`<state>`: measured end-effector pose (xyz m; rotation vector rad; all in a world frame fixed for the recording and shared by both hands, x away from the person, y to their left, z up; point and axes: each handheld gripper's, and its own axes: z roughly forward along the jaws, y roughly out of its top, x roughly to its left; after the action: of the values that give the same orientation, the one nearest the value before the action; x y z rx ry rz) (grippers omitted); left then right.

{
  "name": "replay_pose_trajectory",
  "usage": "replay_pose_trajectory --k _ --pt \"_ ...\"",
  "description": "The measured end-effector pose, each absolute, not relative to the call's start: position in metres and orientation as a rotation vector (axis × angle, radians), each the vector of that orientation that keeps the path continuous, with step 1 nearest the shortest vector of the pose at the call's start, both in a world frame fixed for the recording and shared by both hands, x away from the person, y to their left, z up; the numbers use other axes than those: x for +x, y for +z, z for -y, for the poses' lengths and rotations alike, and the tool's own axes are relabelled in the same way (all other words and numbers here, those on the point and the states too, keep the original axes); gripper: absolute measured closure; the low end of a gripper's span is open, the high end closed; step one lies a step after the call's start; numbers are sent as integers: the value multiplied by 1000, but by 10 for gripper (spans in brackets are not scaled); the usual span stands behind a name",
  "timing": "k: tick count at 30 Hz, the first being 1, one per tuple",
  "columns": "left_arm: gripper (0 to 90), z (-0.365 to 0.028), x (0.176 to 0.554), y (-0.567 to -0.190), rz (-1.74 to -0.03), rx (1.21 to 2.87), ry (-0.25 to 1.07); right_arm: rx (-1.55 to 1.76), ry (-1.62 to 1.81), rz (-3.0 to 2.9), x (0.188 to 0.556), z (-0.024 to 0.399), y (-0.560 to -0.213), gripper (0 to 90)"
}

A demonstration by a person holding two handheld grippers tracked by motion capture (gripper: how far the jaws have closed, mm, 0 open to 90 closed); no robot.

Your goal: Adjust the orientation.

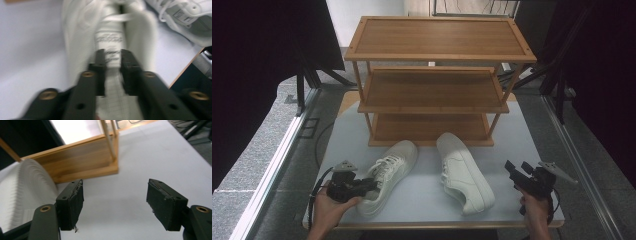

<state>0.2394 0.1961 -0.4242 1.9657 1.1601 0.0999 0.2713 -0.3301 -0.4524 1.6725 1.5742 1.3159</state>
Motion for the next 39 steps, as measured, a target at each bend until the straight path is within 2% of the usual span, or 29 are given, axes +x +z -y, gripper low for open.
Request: replay_pose_trajectory --k 1,2,3,6,10,17,20,21,24,25,26,27,28,29,30,32,39 --pt "657 -191 239 -419 -1129 1947 113 1659 1318 -1583 272 328 -451 300" --pt "596 -182 240 -409 -1070 1917 115 1626 1322 -1601 273 322 -448 299" --pt "572 -182 240 -409 -1070 1917 115 1614 1320 -1612 274 320 -447 298" --pt "532 -172 245 -399 -999 1812 115 1562 1342 -1656 275 310 -445 297" --pt "469 -178 245 -399 -999 1762 143 1493 1372 -1715 274 298 -439 309" --pt "427 -197 242 -399 -1027 1671 201 1350 1399 -1844 263 280 -423 367" --pt "401 -198 243 -399 -1016 1655 193 1283 1394 -1919 253 269 -417 451" --pt "397 -198 243 -399 -1016 1655 193 1283 1394 -1919 253 269 -417 451" --pt "382 -195 244 -401 -1010 1685 180 1224 1394 -1998 248 255 -413 570" --pt "382 -195 245 -401 -1012 1698 181 1224 1394 -1998 248 255 -413 570" --pt "379 -194 246 -402 -1027 1701 181 1187 1377 -2038 244 246 -411 634" --pt "379 -194 246 -402 -1027 1701 181 1187 1377 -2038 244 246 -411 634" --pt "379 -195 246 -403 -1047 1689 150 1154 1368 -2068 240 236 -409 697" --pt "380 -195 246 -403 -1047 1689 150 1154 1368 -2068 240 236 -409 697" --pt "380 -195 246 -404 -1049 1681 137 1111 1364 -2107 235 226 -407 756" --pt "380 -193 245 -406 -1064 1689 131 1076 1358 -2147 230 217 -407 810" --pt "379 -188 246 -408 -1080 1713 114 964 1311 -2329 220 188 -419 897"
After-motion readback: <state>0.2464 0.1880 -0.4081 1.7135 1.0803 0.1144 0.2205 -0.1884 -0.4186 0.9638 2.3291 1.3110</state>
